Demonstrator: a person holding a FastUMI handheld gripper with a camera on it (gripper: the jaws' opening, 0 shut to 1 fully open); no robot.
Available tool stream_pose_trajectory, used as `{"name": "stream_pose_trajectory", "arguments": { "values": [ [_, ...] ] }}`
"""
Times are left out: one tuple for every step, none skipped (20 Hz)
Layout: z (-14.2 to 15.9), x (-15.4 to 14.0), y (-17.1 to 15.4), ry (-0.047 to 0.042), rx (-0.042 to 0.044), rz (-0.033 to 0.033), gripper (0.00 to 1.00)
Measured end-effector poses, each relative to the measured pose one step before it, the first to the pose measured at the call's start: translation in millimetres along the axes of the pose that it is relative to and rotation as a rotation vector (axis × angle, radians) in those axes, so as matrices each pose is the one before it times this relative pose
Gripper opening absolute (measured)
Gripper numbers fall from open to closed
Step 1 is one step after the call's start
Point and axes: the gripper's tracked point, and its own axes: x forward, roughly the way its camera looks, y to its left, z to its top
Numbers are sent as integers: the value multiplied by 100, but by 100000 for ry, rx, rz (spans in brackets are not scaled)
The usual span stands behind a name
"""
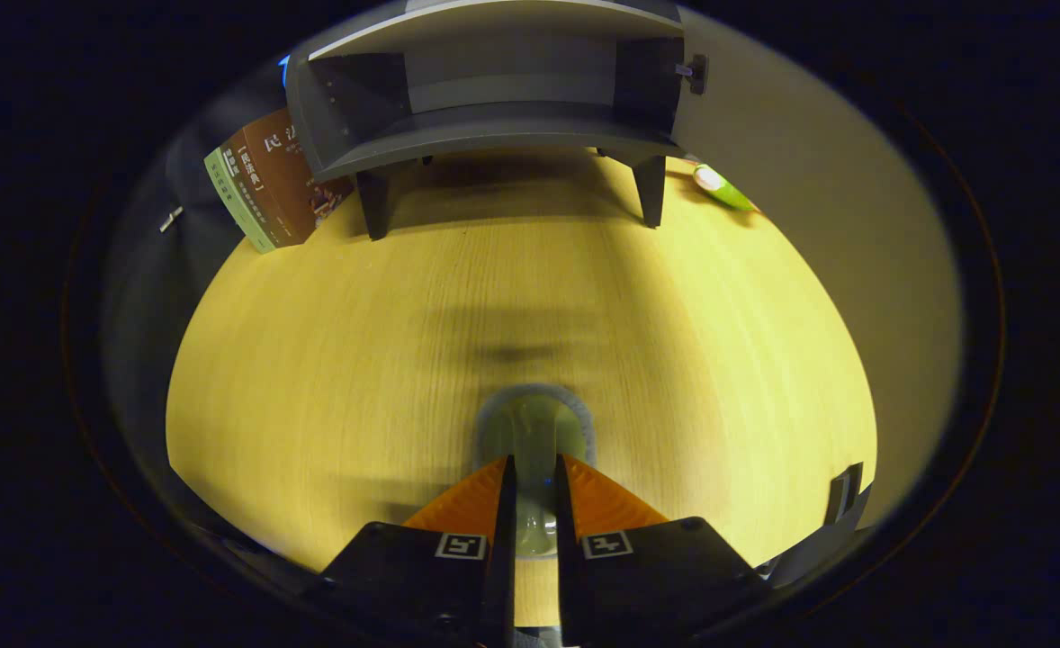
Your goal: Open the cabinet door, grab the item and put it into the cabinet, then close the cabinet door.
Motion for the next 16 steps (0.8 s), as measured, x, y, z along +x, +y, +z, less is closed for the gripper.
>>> {"name": "stream_pose_trajectory", "arguments": {
  "values": [
    [25,-152,73,390,-701,464,27],
    [-187,89,14,1018,-1096,744,27],
    [-96,-8,-160,152,-795,-664,27],
    [108,2,53,1006,-1113,468,14],
    [-12,-25,4,289,-911,684,14],
    [14,-265,-17,569,-324,570,14],
    [111,-626,-44,-123,-92,402,14],
    [641,-1041,284,-1863,237,1318,14],
    [1262,-1392,257,-3868,524,1334,14],
    [1655,-1479,190,-4843,-31,1143,14],
    [2115,-1512,49,-4955,-509,61,14],
    [2514,-1509,28,-4964,-436,174,14],
    [2652,-1227,5,-5230,63,-128,14],
    [2812,-998,25,-5768,314,338,14],
    [2942,-915,65,-5915,463,422,14],
    [2877,-673,51,-5894,5,279,14]
  ]
}}
